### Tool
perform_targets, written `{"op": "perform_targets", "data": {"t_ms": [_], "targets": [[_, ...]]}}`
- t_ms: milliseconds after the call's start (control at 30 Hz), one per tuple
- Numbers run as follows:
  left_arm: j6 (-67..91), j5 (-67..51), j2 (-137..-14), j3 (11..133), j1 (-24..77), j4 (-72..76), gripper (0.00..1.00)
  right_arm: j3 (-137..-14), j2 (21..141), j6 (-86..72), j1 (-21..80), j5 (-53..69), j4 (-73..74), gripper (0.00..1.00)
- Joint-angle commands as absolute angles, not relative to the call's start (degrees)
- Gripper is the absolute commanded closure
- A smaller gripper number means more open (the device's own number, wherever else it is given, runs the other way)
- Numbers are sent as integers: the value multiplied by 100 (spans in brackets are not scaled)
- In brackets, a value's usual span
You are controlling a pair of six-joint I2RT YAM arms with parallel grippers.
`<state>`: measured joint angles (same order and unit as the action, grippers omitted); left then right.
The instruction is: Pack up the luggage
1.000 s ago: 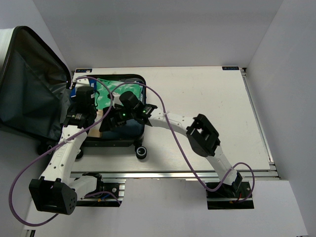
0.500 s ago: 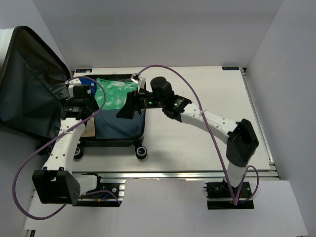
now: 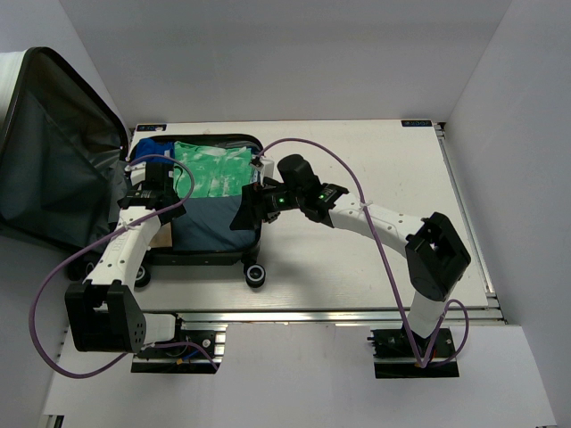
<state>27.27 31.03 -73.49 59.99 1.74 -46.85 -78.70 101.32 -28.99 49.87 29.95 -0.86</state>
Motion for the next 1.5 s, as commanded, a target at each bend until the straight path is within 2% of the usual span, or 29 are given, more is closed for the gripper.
{"op": "perform_targets", "data": {"t_ms": [0,133,333,467,500,567,600,700,1200,1467], "targets": [[2804,3137,-7365,5924,149,-4359,2,-7709,9765,-2716,4878,2962,-70,11],[2839,3524,-7655,5994,149,-4316,2,-7166,9423,-2637,4790,2734,-9,11],[2637,3454,-7875,5775,-26,-3701,7,-6216,8405,-2672,4562,1910,211,11],[2680,3480,-8147,5783,-131,-3647,18,-5960,7920,-2593,4438,1495,377,11],[2689,3507,-8252,5801,-132,-3682,32,-5924,7832,-2532,4412,1425,421,11],[2646,3603,-8358,5897,-132,-3665,49,-5836,7638,-2531,4368,1249,483,11],[2646,3812,-8411,5941,-184,-3674,69,-5801,7568,-2523,4359,1196,492,11],[2663,4191,-8665,6230,-185,-3832,100,-5652,7366,-2531,4289,1073,483,11],[1652,5370,-9615,7347,-9,-4438,100,-5511,7427,-2716,4061,1169,378,11],[1371,5897,-9861,7778,492,-4851,100,-5546,7593,-2803,3999,1520,237,11]]}}
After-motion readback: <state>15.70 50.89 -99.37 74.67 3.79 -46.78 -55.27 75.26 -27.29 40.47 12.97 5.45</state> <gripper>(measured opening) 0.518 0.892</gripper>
